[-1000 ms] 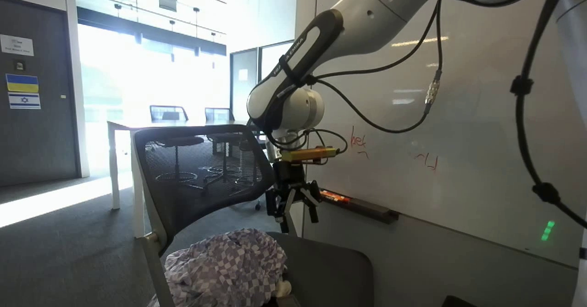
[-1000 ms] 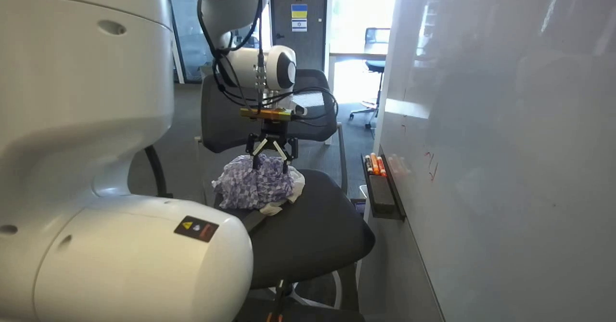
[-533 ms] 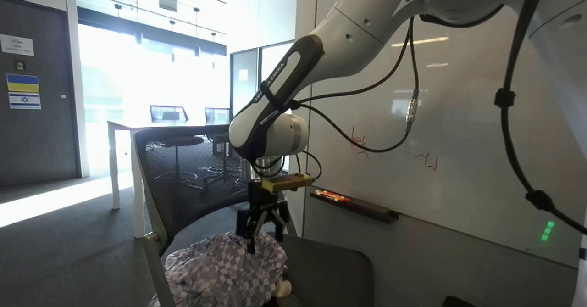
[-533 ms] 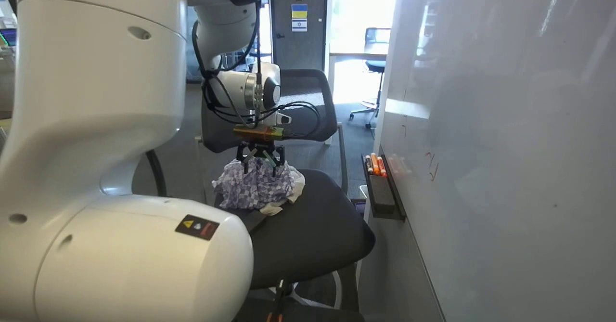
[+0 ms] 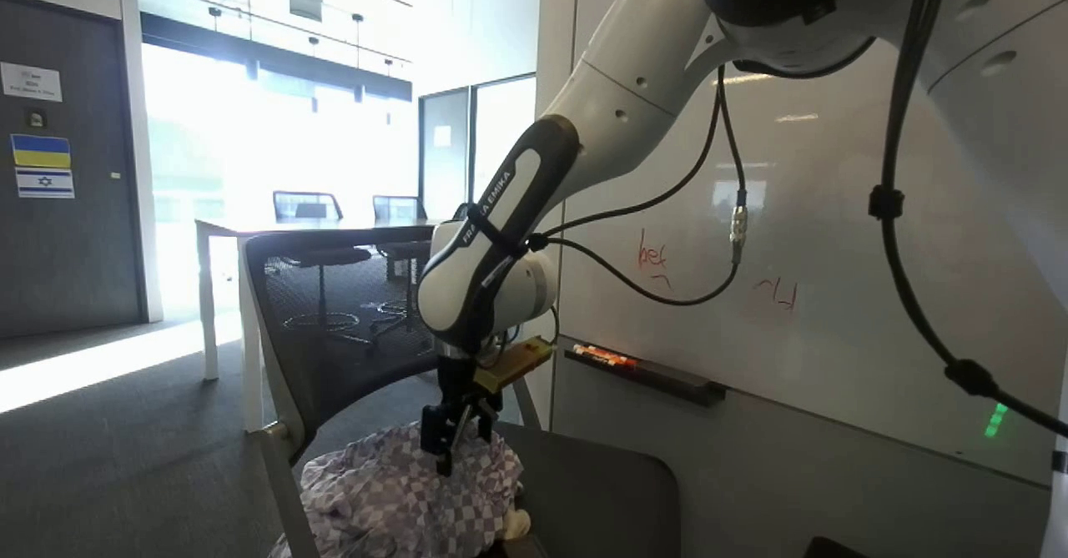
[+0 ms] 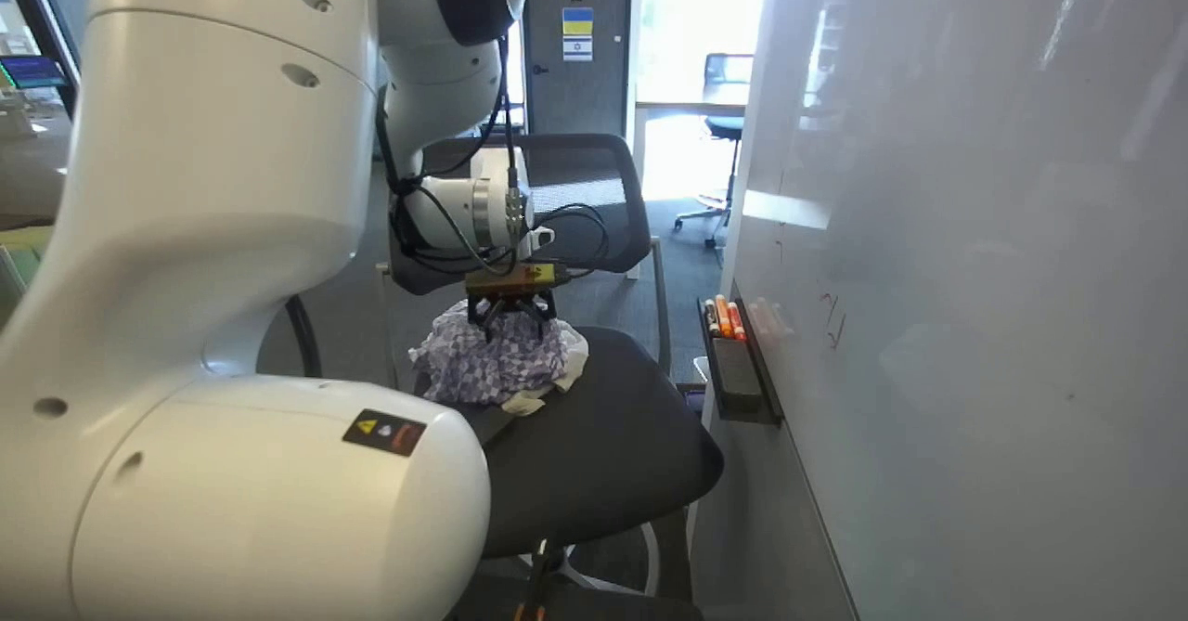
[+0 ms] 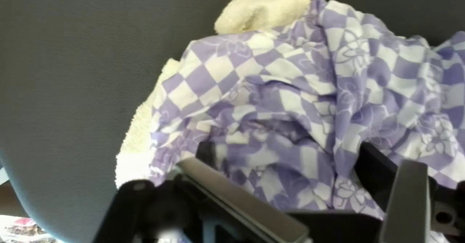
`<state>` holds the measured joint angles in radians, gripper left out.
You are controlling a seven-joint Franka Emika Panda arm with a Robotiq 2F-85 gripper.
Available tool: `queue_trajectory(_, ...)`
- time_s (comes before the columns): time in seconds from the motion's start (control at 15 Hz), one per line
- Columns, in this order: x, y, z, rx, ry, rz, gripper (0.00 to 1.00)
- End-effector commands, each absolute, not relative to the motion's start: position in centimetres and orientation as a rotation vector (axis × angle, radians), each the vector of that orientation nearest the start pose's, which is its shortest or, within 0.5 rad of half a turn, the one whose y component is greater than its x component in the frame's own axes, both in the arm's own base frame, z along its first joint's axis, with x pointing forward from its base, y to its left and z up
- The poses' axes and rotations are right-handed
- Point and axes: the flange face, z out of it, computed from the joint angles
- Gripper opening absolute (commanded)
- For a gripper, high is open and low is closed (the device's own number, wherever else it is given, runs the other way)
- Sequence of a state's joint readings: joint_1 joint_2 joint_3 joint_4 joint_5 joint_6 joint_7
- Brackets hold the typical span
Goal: Hang the checked cloth onto the chair
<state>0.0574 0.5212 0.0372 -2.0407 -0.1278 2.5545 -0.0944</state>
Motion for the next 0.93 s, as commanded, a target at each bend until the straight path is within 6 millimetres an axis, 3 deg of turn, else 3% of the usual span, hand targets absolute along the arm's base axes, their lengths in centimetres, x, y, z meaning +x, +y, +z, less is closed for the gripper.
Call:
queue_trajectory(0.0, 59.4, 4.6, 15.2, -3.193, -0.523, -0.032, 1.0)
queue_trajectory(0.13, 59.0, 4.7, 14.3, -3.194, -0.532, -0.032, 1.0)
queue_trajectory(0.2, 58.8, 4.8, 14.3, -3.179, -0.536, -0.023, 0.75)
queue_trajectory(0.33, 58.5, 4.7, 14.5, -3.165, -0.513, -0.022, 0.68)
queue_trajectory(0.53, 58.5, 4.6, 15.0, -3.157, -0.481, -0.027, 0.42)
queue_trajectory(0.87, 58.2, 4.9, 16.3, -3.16, -0.439, -0.066, 0.08)
